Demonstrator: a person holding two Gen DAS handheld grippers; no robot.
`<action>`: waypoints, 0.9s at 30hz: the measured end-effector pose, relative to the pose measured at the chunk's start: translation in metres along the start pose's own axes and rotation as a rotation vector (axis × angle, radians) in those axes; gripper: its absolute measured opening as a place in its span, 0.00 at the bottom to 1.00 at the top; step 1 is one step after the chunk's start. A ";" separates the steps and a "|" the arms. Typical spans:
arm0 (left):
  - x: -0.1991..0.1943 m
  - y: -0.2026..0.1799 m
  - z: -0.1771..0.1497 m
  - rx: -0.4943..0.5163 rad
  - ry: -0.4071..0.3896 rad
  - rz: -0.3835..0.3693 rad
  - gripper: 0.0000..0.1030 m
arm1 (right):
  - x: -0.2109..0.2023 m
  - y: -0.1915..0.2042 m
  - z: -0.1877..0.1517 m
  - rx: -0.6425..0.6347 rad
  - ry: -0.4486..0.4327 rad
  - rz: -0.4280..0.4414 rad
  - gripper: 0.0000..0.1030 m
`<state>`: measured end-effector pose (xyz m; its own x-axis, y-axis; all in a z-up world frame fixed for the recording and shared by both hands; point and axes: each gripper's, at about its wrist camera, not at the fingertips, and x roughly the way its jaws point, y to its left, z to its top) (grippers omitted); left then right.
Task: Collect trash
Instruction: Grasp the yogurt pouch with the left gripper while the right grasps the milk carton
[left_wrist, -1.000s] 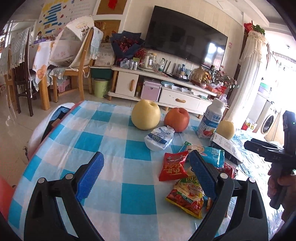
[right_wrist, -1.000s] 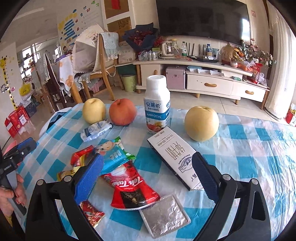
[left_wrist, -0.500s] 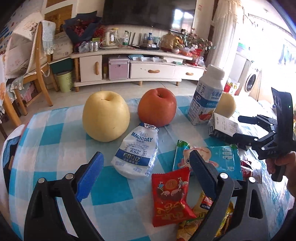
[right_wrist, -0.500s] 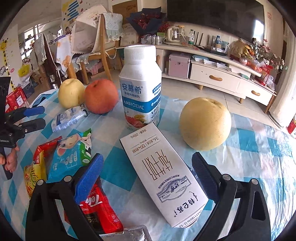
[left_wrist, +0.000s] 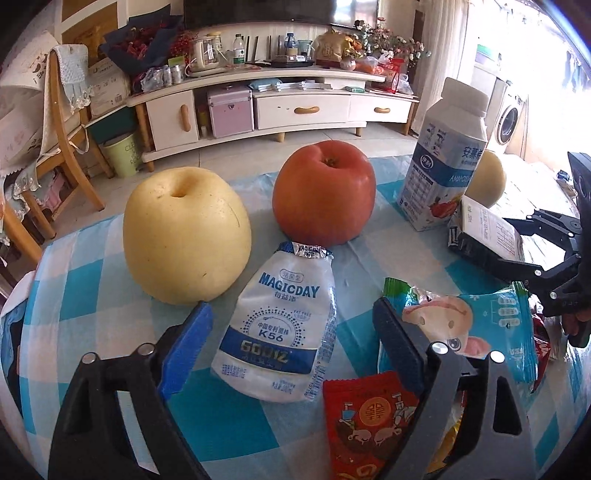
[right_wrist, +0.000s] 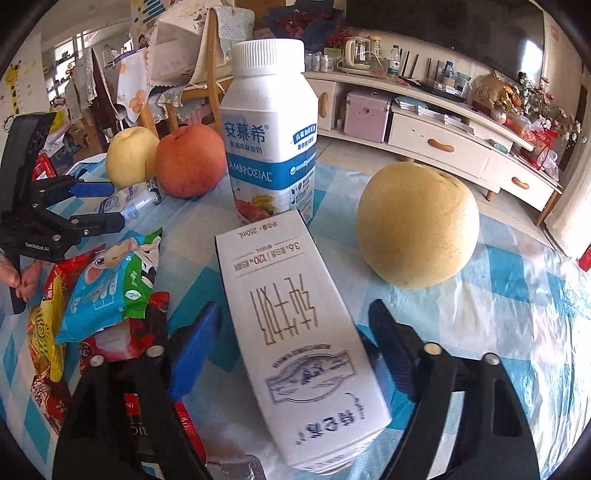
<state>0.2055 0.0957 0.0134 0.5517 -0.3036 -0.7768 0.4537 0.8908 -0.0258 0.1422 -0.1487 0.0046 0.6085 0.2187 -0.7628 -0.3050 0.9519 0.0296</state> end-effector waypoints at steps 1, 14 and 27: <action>0.003 0.000 0.000 -0.006 0.009 -0.003 0.76 | 0.003 0.000 -0.001 0.002 0.016 0.008 0.66; -0.006 -0.011 -0.018 -0.059 0.004 -0.021 0.60 | -0.009 0.041 -0.011 -0.026 0.011 0.069 0.58; -0.063 -0.043 -0.082 -0.120 -0.030 -0.061 0.60 | -0.041 0.100 -0.045 -0.059 0.033 0.092 0.57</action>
<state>0.0935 0.1044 0.0115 0.5471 -0.3663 -0.7527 0.4008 0.9040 -0.1487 0.0540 -0.0725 0.0094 0.5514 0.2964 -0.7798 -0.4013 0.9137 0.0635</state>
